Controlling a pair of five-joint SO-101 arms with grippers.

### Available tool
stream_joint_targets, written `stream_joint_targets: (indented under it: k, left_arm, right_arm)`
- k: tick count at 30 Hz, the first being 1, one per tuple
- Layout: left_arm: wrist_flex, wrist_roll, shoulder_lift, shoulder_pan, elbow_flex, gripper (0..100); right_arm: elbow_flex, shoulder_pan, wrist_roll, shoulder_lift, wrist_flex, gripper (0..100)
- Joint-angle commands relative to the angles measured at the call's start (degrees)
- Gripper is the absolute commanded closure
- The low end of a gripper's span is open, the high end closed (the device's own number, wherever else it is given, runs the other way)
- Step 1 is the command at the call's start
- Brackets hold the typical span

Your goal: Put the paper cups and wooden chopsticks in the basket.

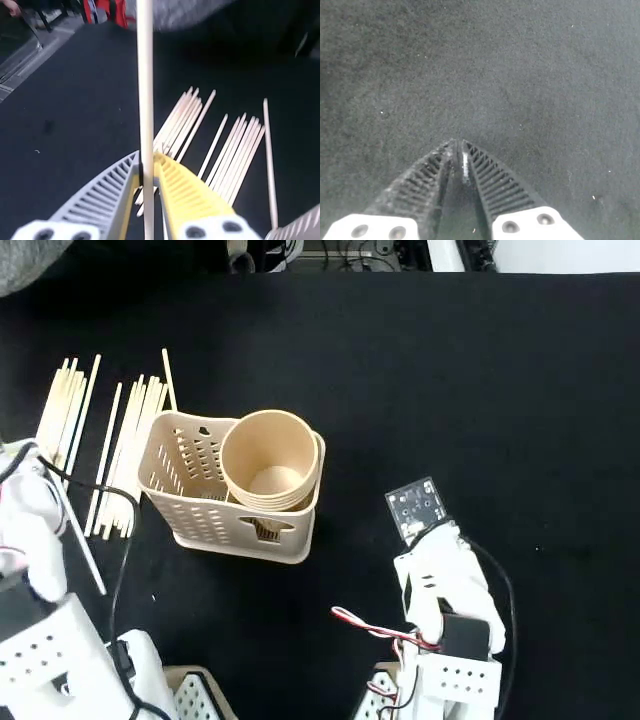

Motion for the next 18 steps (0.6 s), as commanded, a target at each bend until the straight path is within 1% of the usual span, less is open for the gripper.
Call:
stream_joint_targets:
  k: [1,5,7,9,11,14,18]
  left_arm:
    - [-2.99,4.75,-1.58,0.13,-0.75,97]
    - [-3.87,11.87,-2.20,0.22,-3.21,97]
    - [-3.69,15.30,-3.25,1.71,-5.58,97]
    - [-3.69,17.49,-5.01,4.88,-8.57,97]
    - [-4.04,18.73,-7.47,9.45,-11.91,97]
    - [-6.15,18.73,-9.93,17.27,-17.71,97]
    - [-9.23,18.81,-9.41,23.69,-20.18,97]
  right_arm:
    - [-0.22,-0.53,0.09,-3.65,0.26,98.7]
    - [-0.22,-0.53,0.09,-3.65,0.26,98.7]
    - [-0.22,-0.53,0.09,-3.65,0.26,98.7]
    - [-0.22,-0.53,0.09,-3.65,0.26,98.7]
    - [-0.22,-0.53,0.09,-3.65,0.26,98.7]
    - [-0.22,-0.53,0.09,-3.65,0.26,98.7]
    - [-0.22,-0.53,0.09,-3.65,0.26,98.7]
